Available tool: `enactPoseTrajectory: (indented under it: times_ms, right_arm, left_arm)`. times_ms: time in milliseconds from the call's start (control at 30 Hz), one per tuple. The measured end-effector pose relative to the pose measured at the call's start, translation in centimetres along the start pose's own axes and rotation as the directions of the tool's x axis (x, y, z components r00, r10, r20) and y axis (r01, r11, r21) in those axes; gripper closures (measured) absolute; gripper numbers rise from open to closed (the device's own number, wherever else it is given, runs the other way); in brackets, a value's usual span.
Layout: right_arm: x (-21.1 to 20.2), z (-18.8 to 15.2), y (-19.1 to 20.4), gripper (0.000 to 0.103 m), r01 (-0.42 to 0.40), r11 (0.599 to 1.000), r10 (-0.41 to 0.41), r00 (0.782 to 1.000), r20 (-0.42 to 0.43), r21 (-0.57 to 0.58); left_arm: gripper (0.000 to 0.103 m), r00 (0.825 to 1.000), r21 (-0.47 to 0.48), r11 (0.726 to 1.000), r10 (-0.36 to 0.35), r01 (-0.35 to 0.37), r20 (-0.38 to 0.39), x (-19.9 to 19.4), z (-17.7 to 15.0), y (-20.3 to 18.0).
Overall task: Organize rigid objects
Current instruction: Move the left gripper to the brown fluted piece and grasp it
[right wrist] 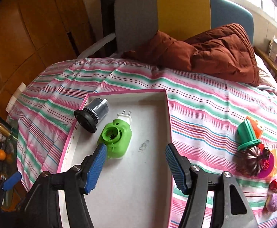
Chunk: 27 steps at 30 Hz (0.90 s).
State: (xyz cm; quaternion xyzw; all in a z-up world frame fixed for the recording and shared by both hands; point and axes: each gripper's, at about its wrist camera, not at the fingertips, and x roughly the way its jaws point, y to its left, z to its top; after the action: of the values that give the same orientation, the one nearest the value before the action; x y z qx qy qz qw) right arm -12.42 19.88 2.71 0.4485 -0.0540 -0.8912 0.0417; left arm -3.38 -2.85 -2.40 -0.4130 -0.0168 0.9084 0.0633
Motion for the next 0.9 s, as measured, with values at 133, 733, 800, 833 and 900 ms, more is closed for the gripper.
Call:
enactPoseTrajectory:
  times_ms: [133, 733, 800, 833, 900]
  right_arm:
    - [-1.3, -0.9, -0.7, 0.038, 0.02, 1.0, -0.019, 1.0, 0.024, -0.018]
    - [-7.2, -2.9, -14.8, 0.038, 0.268, 0.955, -0.28, 0.956, 0.086, 0.128]
    - [-7.7, -3.3, -16.9, 0.038, 0.301, 0.938, -0.32, 0.943, 0.092, 0.172]
    - [-7.9, -3.5, -18.1, 0.038, 0.313, 0.929, -0.336, 0.937, 0.095, 0.2]
    - [-8.4, -4.2, -20.4, 0.038, 0.333, 0.903, -0.371, 0.923, 0.101, 0.271]
  left_arm:
    - [0.027, 1.0, 0.018, 1.0, -0.003, 0.003, 0.004, -0.3, 0.0, -0.6]
    - [0.027, 1.0, 0.104, 0.994, -0.017, 0.017, 0.005, -0.9, 0.2, -3.5]
    - [0.027, 1.0, 0.118, 0.993, -0.021, 0.021, 0.0, -0.8, 0.3, -4.1]
    - [0.027, 1.0, 0.126, 0.992, -0.023, 0.023, -0.002, -0.8, 0.3, -4.4]
    - [0.027, 1.0, 0.141, 0.99, -0.028, 0.028, -0.007, -0.7, 0.4, -5.1]
